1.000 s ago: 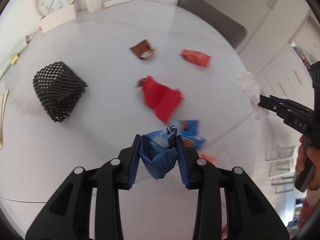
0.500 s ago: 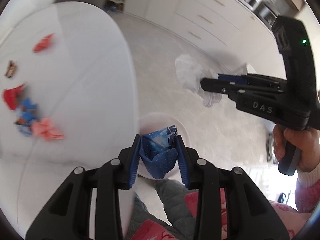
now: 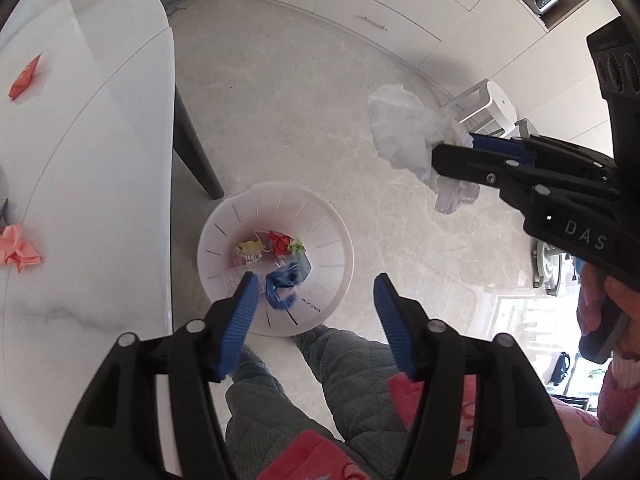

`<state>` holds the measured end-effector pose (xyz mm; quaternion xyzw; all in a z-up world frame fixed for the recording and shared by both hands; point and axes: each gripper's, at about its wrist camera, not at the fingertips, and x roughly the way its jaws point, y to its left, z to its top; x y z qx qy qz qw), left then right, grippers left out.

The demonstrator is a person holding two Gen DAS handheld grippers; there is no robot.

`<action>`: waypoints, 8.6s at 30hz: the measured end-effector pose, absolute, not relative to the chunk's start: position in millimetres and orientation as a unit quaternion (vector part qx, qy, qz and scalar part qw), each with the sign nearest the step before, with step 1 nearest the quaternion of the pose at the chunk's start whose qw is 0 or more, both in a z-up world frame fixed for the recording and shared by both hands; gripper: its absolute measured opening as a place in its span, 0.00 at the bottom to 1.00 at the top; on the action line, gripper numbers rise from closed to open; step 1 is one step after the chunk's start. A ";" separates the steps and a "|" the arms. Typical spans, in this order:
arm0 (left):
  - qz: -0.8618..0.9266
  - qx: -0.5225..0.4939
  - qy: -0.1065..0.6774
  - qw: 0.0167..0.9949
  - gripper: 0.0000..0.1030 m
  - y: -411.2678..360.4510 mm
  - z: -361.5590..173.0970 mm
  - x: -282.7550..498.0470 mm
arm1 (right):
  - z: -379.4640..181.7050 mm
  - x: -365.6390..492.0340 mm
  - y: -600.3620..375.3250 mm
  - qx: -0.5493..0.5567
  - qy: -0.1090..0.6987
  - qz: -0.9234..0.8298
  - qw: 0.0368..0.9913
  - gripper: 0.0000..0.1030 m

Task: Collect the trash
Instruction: 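Open the left gripper over the bin while the right releases the tissue, then move both open grippers back over the table, then grasp the large red crumpled bag with the left gripper, then grasp the orange snack packet with the right gripper while the left holds the red bag, then carry both items over the bin and open the left gripper, then lower the orange packet into the bin and open the right gripper, then move both open grippers back over the table, then grasp the black mesh net with the left gripper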

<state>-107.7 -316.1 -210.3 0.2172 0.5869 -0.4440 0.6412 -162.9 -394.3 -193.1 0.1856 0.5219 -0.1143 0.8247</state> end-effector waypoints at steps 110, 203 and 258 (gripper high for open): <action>-0.002 -0.066 0.635 0.769 0.49 -116.5 -233.3 238.8 | -237.0 323.6 -265.6 -0.144 0.543 0.166 0.810 0.66; -0.245 0.079 0.570 0.781 0.92 -186.1 -136.0 -9.3 | -169.6 -116.7 -348.0 0.156 0.507 -0.066 0.845 0.97; 0.116 -0.137 0.598 0.781 0.92 68.2 -198.5 266.8 | -222.1 151.6 -139.7 0.156 0.551 -0.082 0.816 0.97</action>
